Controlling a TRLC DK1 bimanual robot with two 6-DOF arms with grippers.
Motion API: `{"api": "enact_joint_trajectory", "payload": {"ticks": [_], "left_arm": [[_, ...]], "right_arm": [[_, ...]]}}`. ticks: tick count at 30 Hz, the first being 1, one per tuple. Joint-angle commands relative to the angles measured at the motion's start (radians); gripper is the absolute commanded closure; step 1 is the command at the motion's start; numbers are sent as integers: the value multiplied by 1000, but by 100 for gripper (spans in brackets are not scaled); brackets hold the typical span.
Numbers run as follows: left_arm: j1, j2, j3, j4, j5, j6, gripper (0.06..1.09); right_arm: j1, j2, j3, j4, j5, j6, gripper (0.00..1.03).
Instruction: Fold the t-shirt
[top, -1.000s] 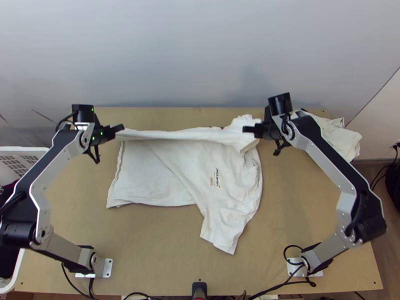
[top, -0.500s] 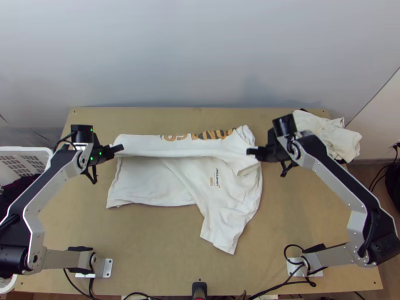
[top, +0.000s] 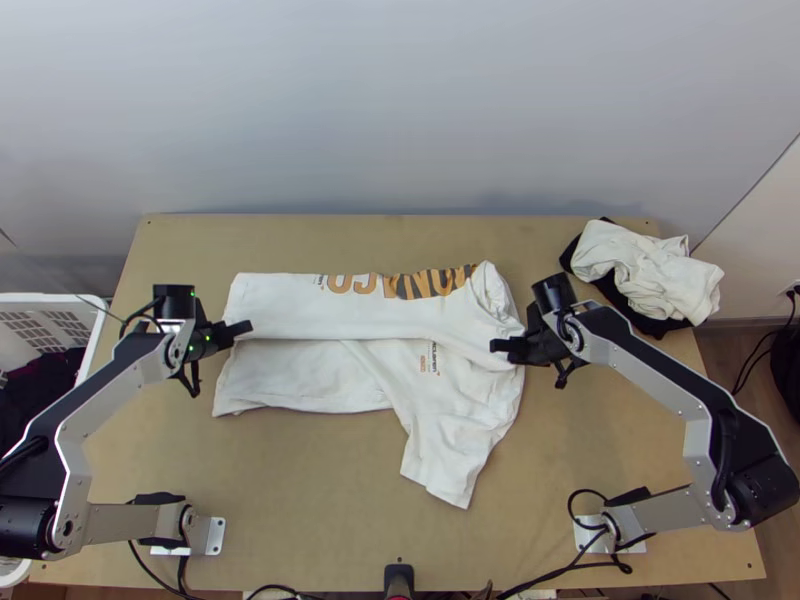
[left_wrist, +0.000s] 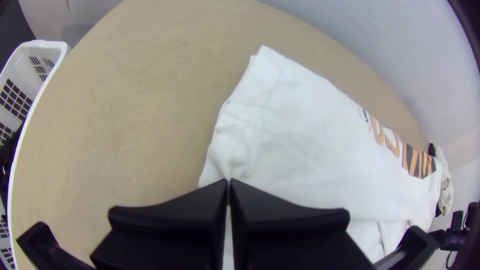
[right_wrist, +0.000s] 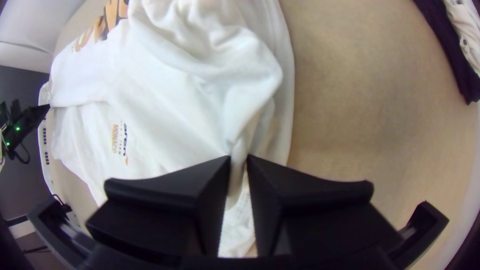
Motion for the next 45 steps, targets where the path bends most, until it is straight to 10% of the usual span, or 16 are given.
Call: {"api": "enact_joint_trajectory", "payload": {"ticks": [1, 3, 7, 23, 45], "left_arm": [[3, 9, -57, 35, -2, -11, 54], [5, 26, -22, -19, -1, -13, 31], [5, 71, 85, -183, -1, -4, 12], [6, -179, 111, -562, 88, 148, 12], [-11, -98, -53, -538, 62, 210, 17]], "right_arm": [[7, 10, -15, -9, 1, 11, 34], [12, 9, 21, -66, 2, 23, 11], [10, -46, 61, -95, 1, 28, 5], [33, -318, 156, -167, 2, 25, 5], [187, -345, 117, -316, -45, -3, 5]]}}
